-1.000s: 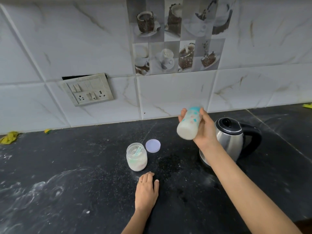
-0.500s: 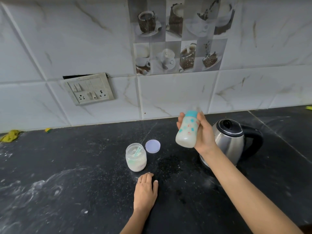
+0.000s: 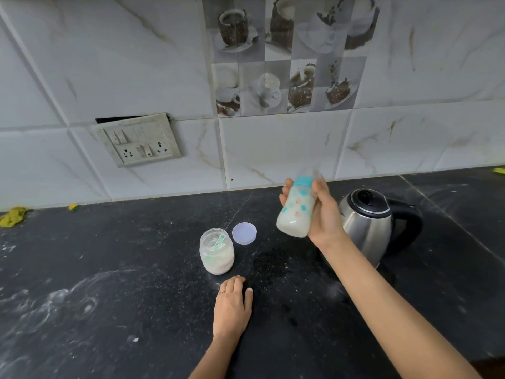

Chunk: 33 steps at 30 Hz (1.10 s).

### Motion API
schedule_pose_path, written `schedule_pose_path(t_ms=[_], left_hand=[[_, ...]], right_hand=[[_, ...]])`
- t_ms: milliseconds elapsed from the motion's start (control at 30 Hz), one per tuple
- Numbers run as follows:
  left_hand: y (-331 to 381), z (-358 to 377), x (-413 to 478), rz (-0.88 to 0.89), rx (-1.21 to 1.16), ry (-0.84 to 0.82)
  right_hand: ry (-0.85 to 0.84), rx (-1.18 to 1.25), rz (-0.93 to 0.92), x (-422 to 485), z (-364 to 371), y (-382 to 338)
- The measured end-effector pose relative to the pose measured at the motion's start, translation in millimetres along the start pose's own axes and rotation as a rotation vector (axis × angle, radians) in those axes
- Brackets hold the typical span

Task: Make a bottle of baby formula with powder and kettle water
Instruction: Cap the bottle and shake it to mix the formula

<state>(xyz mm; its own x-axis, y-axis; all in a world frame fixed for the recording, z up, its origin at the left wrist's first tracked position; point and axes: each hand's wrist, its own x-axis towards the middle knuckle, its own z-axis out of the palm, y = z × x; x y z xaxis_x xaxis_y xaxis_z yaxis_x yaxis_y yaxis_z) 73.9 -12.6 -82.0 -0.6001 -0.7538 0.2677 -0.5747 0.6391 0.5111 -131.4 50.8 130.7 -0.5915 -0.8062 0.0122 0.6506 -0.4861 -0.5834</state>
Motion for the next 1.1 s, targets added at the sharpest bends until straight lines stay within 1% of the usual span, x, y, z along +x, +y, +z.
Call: schedule_pose_path(t_ms=[100,133,233,333,367,433,567,700,833,900,967,1067,1100], left_hand=[[0.3,1.1,0.0,0.005,0.005,0.002],[0.2,1.1,-0.4,0.009,0.006,0.006],[0.4,0.0,-0.3,0.008,0.009,0.008],[0.4,1.0,-0.9,0.014,0.020,0.005],[0.5,1.3,-1.0,0.017,0.021,0.008],[0.4,1.3,-0.5,0.022,0.017,0.013],[1.5,0.8,-0.2,0.014,0.021,0.009],[1.3,1.0,-0.6,0.020,0.018,0.015],[-0.1,3.9,-0.9,0.027,0.037,0.022],[-0.4,3.6,-0.9,0.032,0.042,0.032],[-1.2,3.7,-0.5,0.024,0.033,0.024],[-1.9,5.0,-0.3,0.021,0.030,0.010],[-1.9,5.2,-0.6,0.022,0.029,0.012]], right_hand=[[0.041,0.067,-0.087,1.0,0.3,-5.3],[0.036,0.066,-0.077,0.1,-0.1,-6.9],[-0.049,0.012,-0.007,-5.6,3.1,-7.9],[0.004,0.095,-0.055,-1.5,6.1,-8.7],[0.020,0.114,-0.040,-1.5,7.8,-8.0],[-0.014,0.078,0.002,-4.2,14.3,-4.5],[-0.019,0.113,-0.036,-3.1,17.3,-1.9],[-0.137,0.005,0.042,-12.9,16.5,-1.3],[-0.068,0.115,-0.038,-12.7,16.7,-6.1],[-0.102,0.056,0.025,-14.8,14.8,-7.0],[-0.119,-0.026,0.022,-17.4,15.5,-5.8],[0.012,0.039,-0.056,-16.0,15.1,-5.0],[0.008,0.035,-0.045,-16.4,14.6,-3.3]])
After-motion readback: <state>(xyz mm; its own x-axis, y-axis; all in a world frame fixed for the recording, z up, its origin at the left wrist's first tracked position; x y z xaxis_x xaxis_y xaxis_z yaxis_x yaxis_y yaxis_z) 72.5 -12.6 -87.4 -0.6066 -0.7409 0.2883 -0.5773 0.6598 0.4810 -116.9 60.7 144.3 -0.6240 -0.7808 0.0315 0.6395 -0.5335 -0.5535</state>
